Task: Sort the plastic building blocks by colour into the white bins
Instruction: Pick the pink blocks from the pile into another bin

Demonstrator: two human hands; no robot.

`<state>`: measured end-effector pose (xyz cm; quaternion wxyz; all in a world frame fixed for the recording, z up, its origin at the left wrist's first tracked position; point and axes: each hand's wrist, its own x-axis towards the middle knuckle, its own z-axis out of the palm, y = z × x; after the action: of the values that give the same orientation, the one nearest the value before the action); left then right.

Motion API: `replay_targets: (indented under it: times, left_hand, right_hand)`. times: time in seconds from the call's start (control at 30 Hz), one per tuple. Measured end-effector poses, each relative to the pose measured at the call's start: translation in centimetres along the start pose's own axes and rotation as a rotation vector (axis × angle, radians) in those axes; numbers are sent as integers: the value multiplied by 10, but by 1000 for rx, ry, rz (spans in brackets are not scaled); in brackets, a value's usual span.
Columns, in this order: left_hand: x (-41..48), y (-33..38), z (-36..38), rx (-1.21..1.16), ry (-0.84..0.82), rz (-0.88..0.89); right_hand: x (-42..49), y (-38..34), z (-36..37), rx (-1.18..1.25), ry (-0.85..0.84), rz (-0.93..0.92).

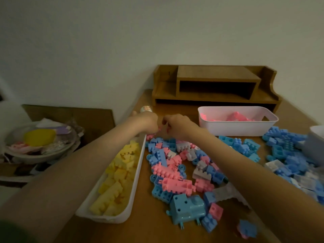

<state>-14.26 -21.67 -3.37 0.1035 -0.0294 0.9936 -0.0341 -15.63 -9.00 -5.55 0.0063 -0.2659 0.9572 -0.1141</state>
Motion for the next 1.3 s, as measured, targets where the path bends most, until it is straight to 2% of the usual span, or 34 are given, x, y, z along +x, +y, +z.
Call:
replay_targets:
  times: [0.07, 0.17, 0.23, 0.33, 0.43, 0.5, 0.6, 0.8, 0.87, 0.93, 0.97, 1.07, 1.17, 1.23, 1.3]
  left_hand:
    - [0, 2, -4, -21, 53, 9]
    - [1, 7, -9, -210, 43, 47]
    - [-1, 11, -12, -165, 78, 100]
    - [-1, 16, -12, 11, 205, 191]
    - [-4, 26, -16, -40, 358, 273]
    - [-9, 40, -23, -91, 515, 315]
    - [-15, 70, -32, -109, 646, 380]
    - [-4, 122, -30, -107, 608, 461]
    - [4, 135, -26, -86, 506, 438]
    - [12, 141, -20, -64, 359, 384]
    - [14, 142, -18, -82, 303, 352]
    - [18, 137, -15, -132, 267, 318]
    - [16, 134, -14, 10, 300, 326]
    - [15, 135, -16, 94, 285, 325]
    - [17, 135, -18, 69, 218, 325]
  right_hand:
    - [-9, 8, -14, 65, 92, -8]
    - [-25, 25, -34, 67, 206, -41]
    - [-36, 39, -45, 51, 282, -58]
    - [-51, 65, -59, 71, 446, -24]
    - [-66, 95, -69, 91, 541, 95]
    - [-73, 112, -70, 136, 548, 191]
    - [-79, 130, -67, 209, 563, 243]
    - [-87, 139, -62, 141, 336, 278]
    - [-91, 142, -61, 18, 208, 258]
    - [-94, 144, -60, -153, -8, 328]
    - [-96, 147, -57, -237, -64, 337]
    - [-97, 157, -61, -329, -88, 371]
    - [-95, 170, -57, -345, -86, 375]
    - [-94, 172, -57, -303, -54, 414]
    - [-93, 173, -55, -203, -2, 444]
